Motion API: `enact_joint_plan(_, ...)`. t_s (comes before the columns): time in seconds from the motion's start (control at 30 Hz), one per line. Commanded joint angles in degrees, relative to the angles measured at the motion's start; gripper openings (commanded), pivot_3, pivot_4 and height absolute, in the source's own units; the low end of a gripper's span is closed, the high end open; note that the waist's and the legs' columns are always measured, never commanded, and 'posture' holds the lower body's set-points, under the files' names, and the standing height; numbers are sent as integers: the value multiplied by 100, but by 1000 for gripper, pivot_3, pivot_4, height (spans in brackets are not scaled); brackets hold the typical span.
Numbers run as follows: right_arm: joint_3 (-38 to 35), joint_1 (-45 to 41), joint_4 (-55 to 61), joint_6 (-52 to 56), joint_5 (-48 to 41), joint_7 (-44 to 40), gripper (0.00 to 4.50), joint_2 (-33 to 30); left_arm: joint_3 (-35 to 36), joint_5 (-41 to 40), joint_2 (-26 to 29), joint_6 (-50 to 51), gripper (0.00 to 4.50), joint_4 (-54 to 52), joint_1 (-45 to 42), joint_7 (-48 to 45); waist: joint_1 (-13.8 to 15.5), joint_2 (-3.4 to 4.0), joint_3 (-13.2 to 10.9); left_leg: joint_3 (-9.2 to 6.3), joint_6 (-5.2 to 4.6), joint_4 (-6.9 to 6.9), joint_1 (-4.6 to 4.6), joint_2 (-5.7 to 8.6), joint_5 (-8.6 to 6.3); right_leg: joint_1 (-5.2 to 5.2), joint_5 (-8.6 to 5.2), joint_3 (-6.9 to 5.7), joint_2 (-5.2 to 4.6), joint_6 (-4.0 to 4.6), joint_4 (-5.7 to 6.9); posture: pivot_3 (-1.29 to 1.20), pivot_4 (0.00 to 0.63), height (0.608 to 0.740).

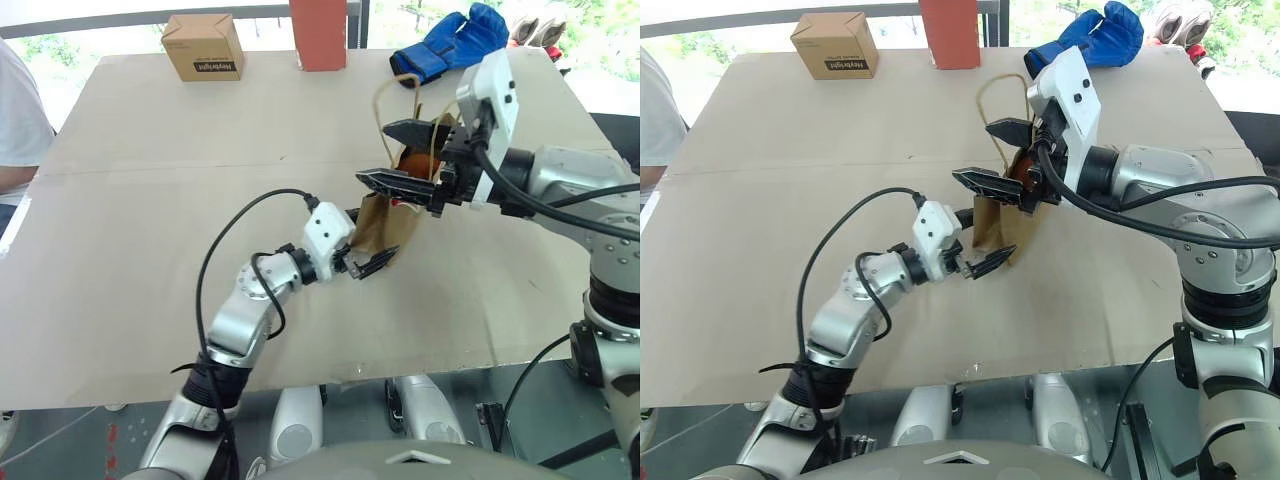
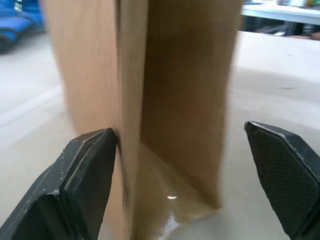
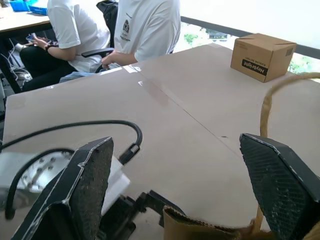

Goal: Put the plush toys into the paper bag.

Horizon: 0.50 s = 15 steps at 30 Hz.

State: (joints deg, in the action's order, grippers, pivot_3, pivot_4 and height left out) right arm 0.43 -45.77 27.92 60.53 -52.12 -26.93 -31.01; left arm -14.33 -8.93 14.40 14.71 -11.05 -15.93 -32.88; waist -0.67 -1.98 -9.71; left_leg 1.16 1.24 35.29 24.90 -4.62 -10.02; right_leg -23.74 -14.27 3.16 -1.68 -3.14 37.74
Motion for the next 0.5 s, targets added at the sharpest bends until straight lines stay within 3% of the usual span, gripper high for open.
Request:
enact_joint_plan(0.03,-10,-177,89,54,-36,108,3879,89,-225,447,-439,-311,4438,266,-162,592,-3,0,0,0,0,2,0,0,0,0,0,1,0,0,1,0,150,740)
enact_joint_plan(0.1,15,-237,93,115,-43,186,3879,171,-178,477,-630,-373,4438,442,-189,745,-8,0,0,0,0,2,0,1,0,0,0,1,0,-1,2,0,150,740)
enact_joint_plan(0.23,-78,-171,198,217,-99,184,3879,73,-31,380,-852,-669,2740,775,-317,756,-11,0,0,-3,0,1,-1,0,0,0,0,-1,1,0,5,0,150,740)
enact_joint_plan(0.27,-89,-135,228,218,-84,141,3879,-5,41,345,-833,-720,2624,794,-322,742,-12,0,0,-3,0,1,-1,0,0,-1,0,-1,2,-1,6,0,150,740)
enact_joint_plan(0.37,-163,-76,276,109,7,45,3879,-223,236,213,-632,-917,1347,773,-279,493,-13,0,0,-4,0,1,-1,0,0,-1,0,-1,2,0,6,0,150,740)
enact_joint_plan(0.4,-256,-24,326,137,-90,8,4408,-300,349,130,-530,-981,829,777,-271,380,-16,0,1,-4,0,1,-1,0,0,-1,0,-1,2,0,6,0,150,740)
enact_joint_plan(0.43,-346,27,370,172,-184,3,4500,-362,454,44,-444,-1052,307,795,-276,275,-14,0,0,-4,0,0,-3,0,0,-1,0,-1,2,0,6,0,150,740)
enact_joint_plan(0.5,-548,169,456,283,-309,95,4500,-479,659,-71,-210,-1235,33,919,-349,41,-13,0,0,-4,0,0,-1,0,0,-1,0,-1,1,0,5,0,150,740)
